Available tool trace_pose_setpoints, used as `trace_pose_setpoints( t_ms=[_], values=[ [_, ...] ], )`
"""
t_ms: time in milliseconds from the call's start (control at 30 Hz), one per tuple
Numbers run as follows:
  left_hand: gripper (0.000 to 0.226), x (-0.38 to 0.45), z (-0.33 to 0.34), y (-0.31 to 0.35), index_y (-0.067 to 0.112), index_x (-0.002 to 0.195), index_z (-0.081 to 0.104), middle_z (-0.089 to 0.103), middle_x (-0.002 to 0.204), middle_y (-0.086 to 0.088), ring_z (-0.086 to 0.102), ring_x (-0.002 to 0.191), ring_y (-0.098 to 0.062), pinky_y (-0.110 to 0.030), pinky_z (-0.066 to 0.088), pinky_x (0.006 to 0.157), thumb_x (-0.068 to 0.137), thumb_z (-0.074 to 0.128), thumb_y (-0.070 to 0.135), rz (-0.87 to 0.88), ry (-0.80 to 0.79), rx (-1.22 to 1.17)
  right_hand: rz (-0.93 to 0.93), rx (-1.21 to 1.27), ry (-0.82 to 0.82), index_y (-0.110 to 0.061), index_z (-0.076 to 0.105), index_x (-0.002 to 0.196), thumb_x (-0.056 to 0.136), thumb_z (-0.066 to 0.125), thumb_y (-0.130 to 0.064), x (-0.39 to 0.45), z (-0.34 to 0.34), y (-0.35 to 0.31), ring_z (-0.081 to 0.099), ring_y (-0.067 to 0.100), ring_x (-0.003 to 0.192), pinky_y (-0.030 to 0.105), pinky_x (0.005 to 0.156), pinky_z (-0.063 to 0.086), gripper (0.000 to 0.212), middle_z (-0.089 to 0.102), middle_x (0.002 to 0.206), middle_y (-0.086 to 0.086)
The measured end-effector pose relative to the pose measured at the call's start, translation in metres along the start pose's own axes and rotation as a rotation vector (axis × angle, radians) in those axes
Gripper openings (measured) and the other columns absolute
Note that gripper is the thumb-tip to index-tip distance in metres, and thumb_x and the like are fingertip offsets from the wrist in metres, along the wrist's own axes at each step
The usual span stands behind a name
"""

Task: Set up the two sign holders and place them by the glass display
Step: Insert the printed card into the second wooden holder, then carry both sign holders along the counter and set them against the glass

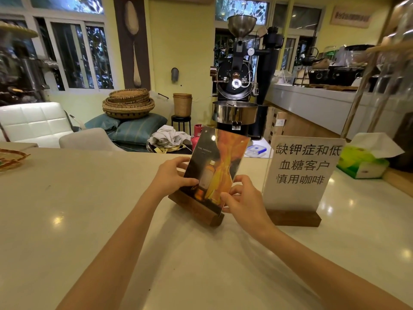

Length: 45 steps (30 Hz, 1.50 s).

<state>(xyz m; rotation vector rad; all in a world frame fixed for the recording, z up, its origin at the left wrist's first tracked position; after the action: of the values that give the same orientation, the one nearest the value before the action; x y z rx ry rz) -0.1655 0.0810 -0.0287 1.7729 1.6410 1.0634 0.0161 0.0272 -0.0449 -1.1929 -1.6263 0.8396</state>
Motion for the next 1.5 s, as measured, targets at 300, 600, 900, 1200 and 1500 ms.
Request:
trace_pose_setpoints(
  t_ms=[300, 600, 900, 1200, 1500],
  values=[
    [0.070, -0.007, 0.007, 0.015, 0.014, 0.119, 0.046, 0.056, 0.103, 0.000, 0.057, 0.090, -0.019, -0.025, 0.049, 0.070, 0.061, 0.084, 0.018, 0.053, 0.023, 0.030, -0.180, -0.281, 0.005, -0.013, 0.038, 0.125, 0.090, 0.053, -0.019, -0.008, -0.014, -0.008, 0.058, 0.010, 0.083, 0.007, 0.058, 0.048, 0.039, 0.056, 0.094, -0.005],
    [0.070, -0.012, 0.011, 0.018, 0.012, 0.119, 0.044, 0.059, 0.114, -0.009, 0.057, 0.094, -0.022, -0.034, 0.052, 0.079, 0.061, 0.083, 0.018, 0.090, 0.010, 0.061, -0.267, -0.377, 0.017, -0.013, 0.038, 0.127, 0.090, 0.052, -0.020, -0.016, -0.016, -0.006, 0.066, 0.018, 0.094, 0.012, 0.072, 0.048, 0.040, 0.067, 0.109, 0.009],
    [0.093, -0.022, 0.027, 0.019, 0.014, 0.131, 0.030, 0.049, 0.134, -0.008, 0.050, 0.119, -0.024, -0.033, 0.044, 0.096, 0.057, 0.085, 0.026, 0.091, 0.030, 0.056, -0.205, -0.367, -0.092, -0.016, 0.045, 0.127, 0.087, 0.057, -0.024, -0.017, -0.032, -0.011, 0.061, 0.013, 0.099, 0.025, 0.087, 0.052, 0.043, 0.064, 0.113, 0.003],
    [0.119, -0.037, 0.041, 0.017, 0.026, 0.138, 0.016, 0.040, 0.139, -0.007, 0.044, 0.126, -0.021, -0.037, 0.039, 0.104, 0.046, 0.091, 0.022, 0.160, 0.124, -0.010, 0.206, -0.471, -0.001, -0.007, 0.068, 0.084, 0.081, 0.066, -0.025, -0.032, -0.143, 0.039, 0.067, 0.016, 0.068, 0.022, 0.062, 0.053, 0.018, 0.069, 0.077, 0.005],
    [0.125, -0.039, 0.045, 0.013, 0.028, 0.140, 0.009, 0.035, 0.142, -0.010, 0.042, 0.128, -0.024, -0.043, 0.040, 0.107, 0.046, 0.091, 0.023, 0.172, 0.138, 0.018, 0.326, -0.313, 0.145, -0.011, 0.046, 0.128, 0.077, 0.070, -0.016, -0.026, -0.187, 0.072, 0.059, 0.026, 0.108, 0.037, 0.092, 0.047, 0.056, 0.060, 0.126, 0.012]
  ],
)
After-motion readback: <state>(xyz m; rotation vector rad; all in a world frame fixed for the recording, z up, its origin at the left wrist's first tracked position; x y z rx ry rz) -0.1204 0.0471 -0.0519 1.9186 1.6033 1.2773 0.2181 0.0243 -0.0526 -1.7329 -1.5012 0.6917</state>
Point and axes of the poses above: each hand's wrist, its own x-axis towards the middle knuckle, its own z-axis out of the palm, y = z × x, the point moved 9 cm from there along x, towards the middle knuckle
